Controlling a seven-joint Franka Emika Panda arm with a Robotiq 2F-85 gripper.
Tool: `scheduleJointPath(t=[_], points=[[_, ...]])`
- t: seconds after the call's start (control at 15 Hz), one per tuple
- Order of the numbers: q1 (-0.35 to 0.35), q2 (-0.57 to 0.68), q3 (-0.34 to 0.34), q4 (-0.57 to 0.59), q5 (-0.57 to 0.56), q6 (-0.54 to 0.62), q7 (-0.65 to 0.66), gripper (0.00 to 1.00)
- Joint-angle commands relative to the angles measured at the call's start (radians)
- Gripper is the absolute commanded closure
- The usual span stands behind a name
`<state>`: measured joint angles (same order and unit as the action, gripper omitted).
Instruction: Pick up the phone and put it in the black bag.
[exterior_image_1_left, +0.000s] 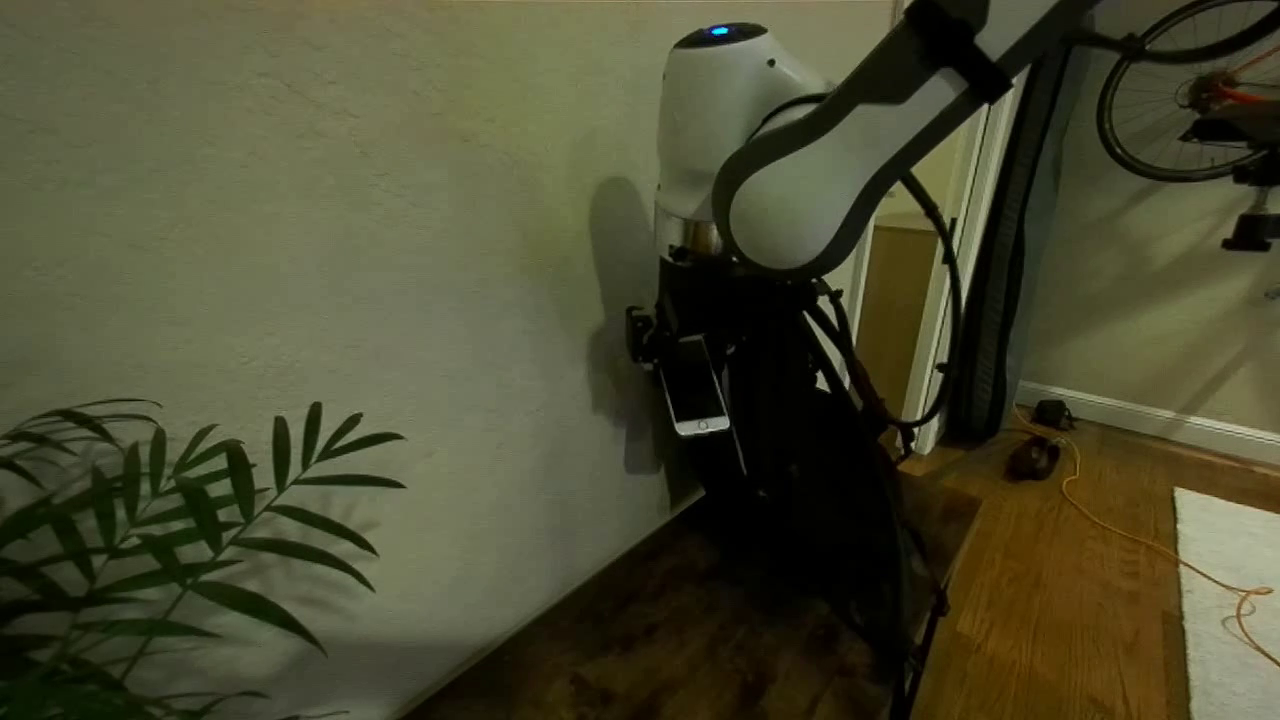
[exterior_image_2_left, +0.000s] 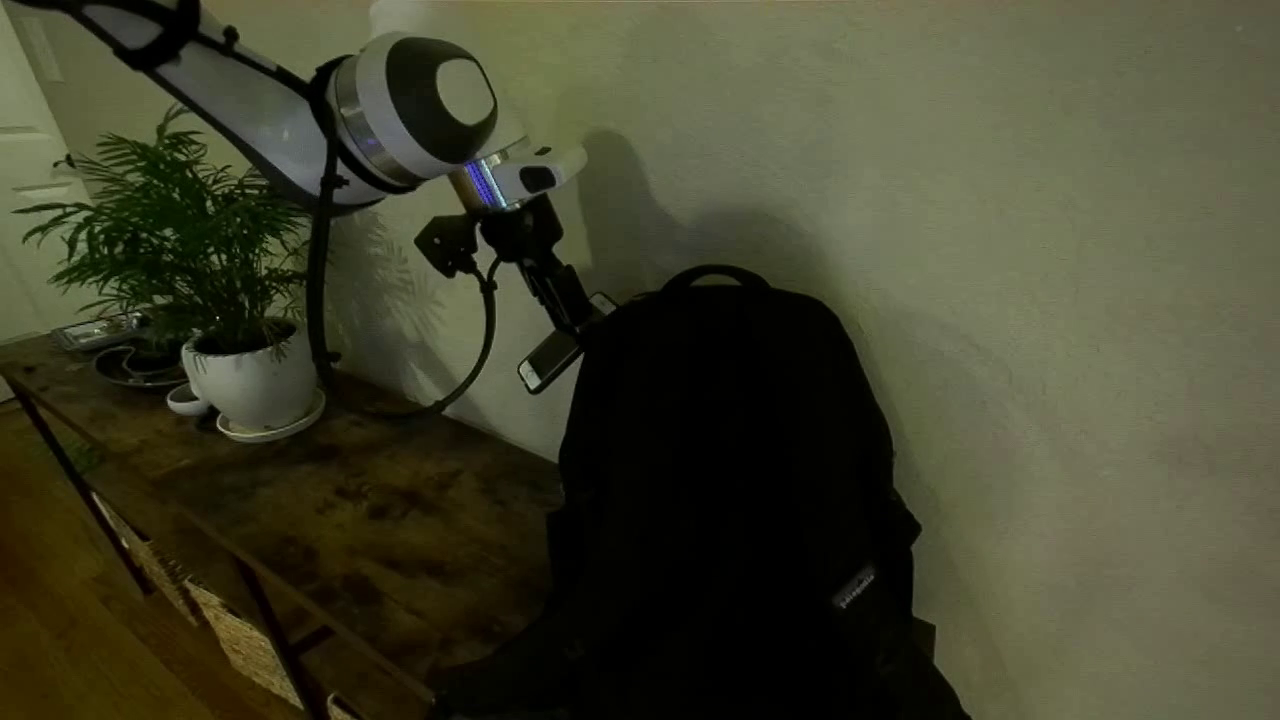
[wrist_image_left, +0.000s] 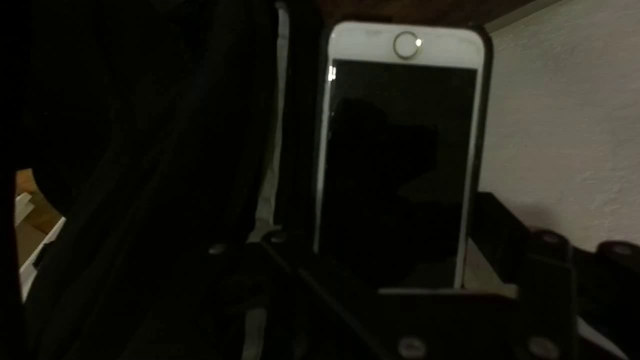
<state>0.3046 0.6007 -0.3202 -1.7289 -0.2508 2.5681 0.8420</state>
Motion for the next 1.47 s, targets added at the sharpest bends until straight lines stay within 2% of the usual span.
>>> scheduleJointPath(t=[0.0, 0.73, 0.93, 1.0, 1.4], points=[[0.033, -0.107, -0.038, -0.121, -0.099, 0.026, 0.11, 0.43], [-0.002, -0.193, -0.069, -0.219, -0.339, 0.029, 0.398, 0.43], [0.003, -0.171, -0.046, -0.238, -0.374, 0.058, 0.48, 0.43], [-0.01, -0.167, -0.021, -0.245, -0.365, 0.082, 0.474, 0.43], [-0.008, -0.156, 0.024, -0.259, -0.387, 0.086, 0.479, 0.43]])
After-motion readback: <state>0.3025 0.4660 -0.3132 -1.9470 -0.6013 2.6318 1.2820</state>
